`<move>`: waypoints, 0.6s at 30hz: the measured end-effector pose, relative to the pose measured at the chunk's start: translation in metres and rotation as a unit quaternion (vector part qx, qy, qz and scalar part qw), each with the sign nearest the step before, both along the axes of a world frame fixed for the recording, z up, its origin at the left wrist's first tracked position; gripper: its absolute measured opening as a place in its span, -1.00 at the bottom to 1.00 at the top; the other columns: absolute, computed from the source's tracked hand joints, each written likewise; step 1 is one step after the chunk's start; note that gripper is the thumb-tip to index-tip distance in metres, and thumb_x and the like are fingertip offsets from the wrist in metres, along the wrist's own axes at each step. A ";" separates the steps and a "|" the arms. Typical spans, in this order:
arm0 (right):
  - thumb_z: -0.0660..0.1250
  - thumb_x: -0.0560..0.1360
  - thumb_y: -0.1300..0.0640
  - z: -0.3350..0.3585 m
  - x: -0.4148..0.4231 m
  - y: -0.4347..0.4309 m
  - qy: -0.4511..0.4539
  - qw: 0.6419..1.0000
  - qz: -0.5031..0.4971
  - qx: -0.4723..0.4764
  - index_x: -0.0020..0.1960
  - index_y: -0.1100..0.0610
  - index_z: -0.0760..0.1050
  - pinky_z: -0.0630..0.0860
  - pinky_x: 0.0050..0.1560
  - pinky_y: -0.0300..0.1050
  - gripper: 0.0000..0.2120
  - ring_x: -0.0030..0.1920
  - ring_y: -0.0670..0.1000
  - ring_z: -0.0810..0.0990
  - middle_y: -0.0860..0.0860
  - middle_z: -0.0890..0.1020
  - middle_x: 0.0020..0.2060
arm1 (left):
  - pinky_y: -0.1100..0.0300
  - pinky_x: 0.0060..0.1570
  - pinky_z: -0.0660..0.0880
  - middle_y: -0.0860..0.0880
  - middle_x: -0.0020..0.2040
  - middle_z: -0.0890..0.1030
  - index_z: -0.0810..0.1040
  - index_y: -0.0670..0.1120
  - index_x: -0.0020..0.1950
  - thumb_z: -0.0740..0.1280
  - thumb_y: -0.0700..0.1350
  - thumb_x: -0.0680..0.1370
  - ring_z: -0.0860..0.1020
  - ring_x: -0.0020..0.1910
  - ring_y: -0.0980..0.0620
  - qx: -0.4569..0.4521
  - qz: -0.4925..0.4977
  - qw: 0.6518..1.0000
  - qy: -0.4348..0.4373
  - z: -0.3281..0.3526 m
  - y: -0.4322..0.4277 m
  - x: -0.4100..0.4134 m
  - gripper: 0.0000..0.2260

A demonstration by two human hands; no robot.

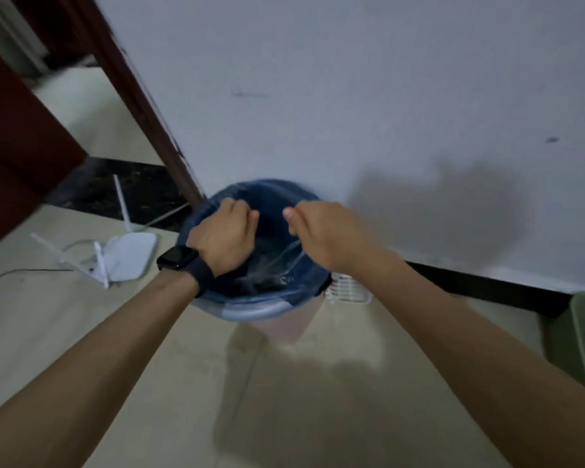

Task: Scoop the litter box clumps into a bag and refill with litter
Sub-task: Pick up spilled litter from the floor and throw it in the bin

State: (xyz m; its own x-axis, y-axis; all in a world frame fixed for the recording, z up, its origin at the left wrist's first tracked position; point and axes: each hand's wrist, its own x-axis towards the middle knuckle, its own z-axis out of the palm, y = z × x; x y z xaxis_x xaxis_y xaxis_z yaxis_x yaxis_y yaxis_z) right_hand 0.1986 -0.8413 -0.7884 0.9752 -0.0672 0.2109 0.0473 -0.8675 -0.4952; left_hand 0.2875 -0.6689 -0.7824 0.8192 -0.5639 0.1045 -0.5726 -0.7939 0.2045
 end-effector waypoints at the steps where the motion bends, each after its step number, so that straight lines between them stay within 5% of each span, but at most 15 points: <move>1: 0.08 0.65 -0.04 -0.006 0.008 0.003 0.011 0.998 0.023 -0.053 -0.04 0.16 0.49 0.43 -0.08 0.01 -0.66 -0.07 0.17 0.55 0.10 0.62 -0.10 | -0.17 -0.04 0.48 -0.16 0.02 0.45 0.32 -0.05 -0.10 0.09 0.05 0.66 0.51 -0.09 -0.22 0.062 0.002 0.998 0.013 0.000 0.005 0.006 -0.78; 3: 0.18 0.60 0.00 -0.015 0.016 0.008 0.037 0.989 0.056 -0.133 0.10 0.12 0.45 0.42 -0.04 0.02 -0.78 0.04 0.16 0.49 0.08 0.60 0.01 | -0.16 0.02 0.48 -0.16 0.16 0.40 0.36 -0.05 0.05 0.25 -0.01 0.59 0.49 0.04 -0.21 0.162 -0.007 0.986 0.041 0.002 0.013 0.010 -0.85; 6: 0.27 0.53 -0.07 -0.016 0.018 0.011 0.060 0.990 0.056 -0.113 0.16 0.01 0.45 0.45 0.08 0.03 -0.73 0.12 0.09 0.45 -0.03 0.63 0.02 | -0.13 0.15 0.46 -0.09 0.42 0.24 0.32 0.08 0.35 0.41 0.02 0.46 0.39 0.27 -0.18 0.199 -0.025 0.975 0.092 0.008 0.018 0.010 -0.50; 8: 0.26 0.54 -0.09 -0.012 0.017 0.008 0.030 0.995 0.043 -0.086 0.04 -0.02 0.53 0.46 0.08 0.05 -0.81 0.09 0.07 0.47 -0.05 0.66 -0.12 | -0.11 0.21 0.42 -0.02 0.43 0.30 0.54 0.07 0.19 0.35 0.15 0.51 0.37 0.30 -0.11 0.196 -0.029 0.979 0.052 0.016 0.015 0.004 -0.70; 10: 0.31 0.47 0.10 -0.009 0.012 0.002 0.015 0.996 0.052 -0.072 0.13 -0.03 0.53 0.47 0.13 0.04 -0.75 0.13 0.08 0.47 -0.05 0.64 0.02 | -0.08 0.20 0.39 0.01 0.39 0.38 0.62 0.06 -0.04 0.27 0.19 0.56 0.38 0.29 -0.08 0.183 -0.025 0.983 -0.002 0.023 0.012 -0.001 -0.75; 12: 0.34 0.38 0.21 -0.002 0.001 -0.006 0.022 0.999 0.049 0.003 0.27 -0.01 0.48 0.47 0.20 0.01 -0.54 0.18 0.04 0.48 -0.04 0.58 0.17 | -0.12 0.17 0.40 -0.04 0.49 0.24 0.51 0.05 0.00 0.36 0.09 0.52 0.36 0.32 -0.15 0.132 -0.033 0.990 -0.022 0.026 0.008 -0.007 -0.84; 15: 0.38 0.48 0.04 0.001 -0.029 -0.028 -0.066 0.978 -0.075 0.181 0.17 -0.01 0.54 0.47 0.02 -0.30 -0.74 -0.02 -0.18 0.58 -0.18 0.64 -0.06 | -0.14 0.14 0.47 -0.09 0.58 -0.02 0.44 0.00 0.23 0.45 -0.09 0.42 0.32 0.37 -0.21 -0.024 -0.101 0.992 -0.065 0.025 -0.009 -0.028 -0.60; 18: 0.34 0.54 -0.04 -0.024 -0.079 -0.063 -0.135 0.925 -0.230 0.272 0.04 -0.01 0.56 0.44 -0.11 -0.44 -0.85 -0.12 -0.23 0.60 -0.17 0.65 -0.16 | -0.04 0.10 0.47 -0.12 0.49 0.25 0.51 -0.10 0.22 0.38 -0.10 0.50 0.42 0.29 -0.12 -0.206 -0.188 0.949 -0.148 0.010 -0.045 -0.076 -0.70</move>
